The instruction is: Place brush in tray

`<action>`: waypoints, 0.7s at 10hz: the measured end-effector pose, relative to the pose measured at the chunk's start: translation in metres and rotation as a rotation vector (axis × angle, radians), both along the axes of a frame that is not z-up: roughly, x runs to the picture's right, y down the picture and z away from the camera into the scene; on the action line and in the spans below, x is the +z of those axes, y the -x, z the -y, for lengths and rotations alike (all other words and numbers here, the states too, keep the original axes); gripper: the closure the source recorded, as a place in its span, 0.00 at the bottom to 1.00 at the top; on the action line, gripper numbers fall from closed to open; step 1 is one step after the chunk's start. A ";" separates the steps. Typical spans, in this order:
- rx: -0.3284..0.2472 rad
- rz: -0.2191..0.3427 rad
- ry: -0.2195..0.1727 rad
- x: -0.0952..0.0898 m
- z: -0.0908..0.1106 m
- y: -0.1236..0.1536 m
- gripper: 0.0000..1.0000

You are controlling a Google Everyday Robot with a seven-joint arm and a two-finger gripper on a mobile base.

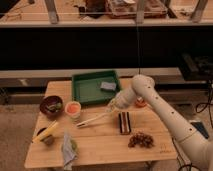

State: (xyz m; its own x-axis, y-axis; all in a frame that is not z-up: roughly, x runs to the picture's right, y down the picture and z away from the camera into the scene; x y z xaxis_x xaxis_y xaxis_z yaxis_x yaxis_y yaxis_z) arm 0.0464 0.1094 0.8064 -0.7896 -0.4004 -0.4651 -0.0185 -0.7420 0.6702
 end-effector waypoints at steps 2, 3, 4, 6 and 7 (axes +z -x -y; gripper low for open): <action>0.045 -0.026 -0.030 -0.012 0.029 -0.021 1.00; 0.061 -0.042 -0.047 -0.015 0.044 -0.030 1.00; 0.068 -0.052 -0.057 -0.016 0.053 -0.033 1.00; 0.106 -0.093 -0.075 -0.018 0.079 -0.032 1.00; 0.125 -0.103 -0.078 -0.017 0.086 -0.025 1.00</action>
